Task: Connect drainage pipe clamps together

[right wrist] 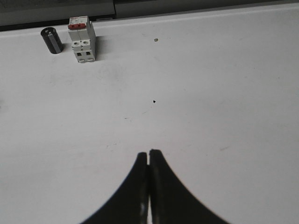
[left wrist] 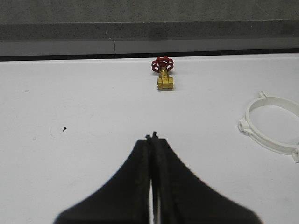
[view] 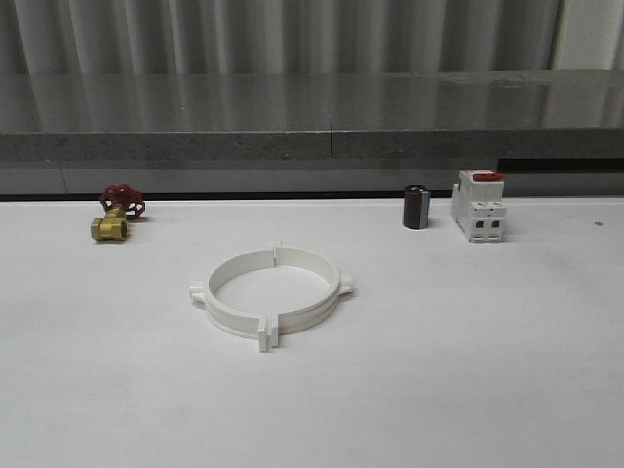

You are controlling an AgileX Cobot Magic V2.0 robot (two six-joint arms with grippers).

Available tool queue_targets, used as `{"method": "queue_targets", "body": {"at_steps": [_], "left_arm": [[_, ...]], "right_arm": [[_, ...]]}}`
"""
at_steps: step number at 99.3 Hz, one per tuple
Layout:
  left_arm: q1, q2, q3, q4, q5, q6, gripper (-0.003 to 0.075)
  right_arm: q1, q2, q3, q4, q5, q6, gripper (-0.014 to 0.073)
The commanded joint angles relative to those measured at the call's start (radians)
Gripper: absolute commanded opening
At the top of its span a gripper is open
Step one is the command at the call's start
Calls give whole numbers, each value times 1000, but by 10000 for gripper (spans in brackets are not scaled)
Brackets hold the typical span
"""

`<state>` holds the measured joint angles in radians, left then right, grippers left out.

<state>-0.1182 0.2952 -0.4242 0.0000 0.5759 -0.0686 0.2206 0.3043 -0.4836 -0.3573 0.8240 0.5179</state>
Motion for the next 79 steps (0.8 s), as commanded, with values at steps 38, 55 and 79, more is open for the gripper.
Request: {"method": "queue_targets", "body": {"at_steps": [38,55,79], "left_arm": [[2,9,-27,0,-77,-2,-20],[2,9,-27,0,-77,-2,-20],[2,9,-27,0,-77,-2,-20]], "right_arm": [[-6,-5,2,-72,-190,-11,-118],[-8,-42,65,-24,-260,-21,-118],[-138,-130,138,184,-353,-298,-118]]}}
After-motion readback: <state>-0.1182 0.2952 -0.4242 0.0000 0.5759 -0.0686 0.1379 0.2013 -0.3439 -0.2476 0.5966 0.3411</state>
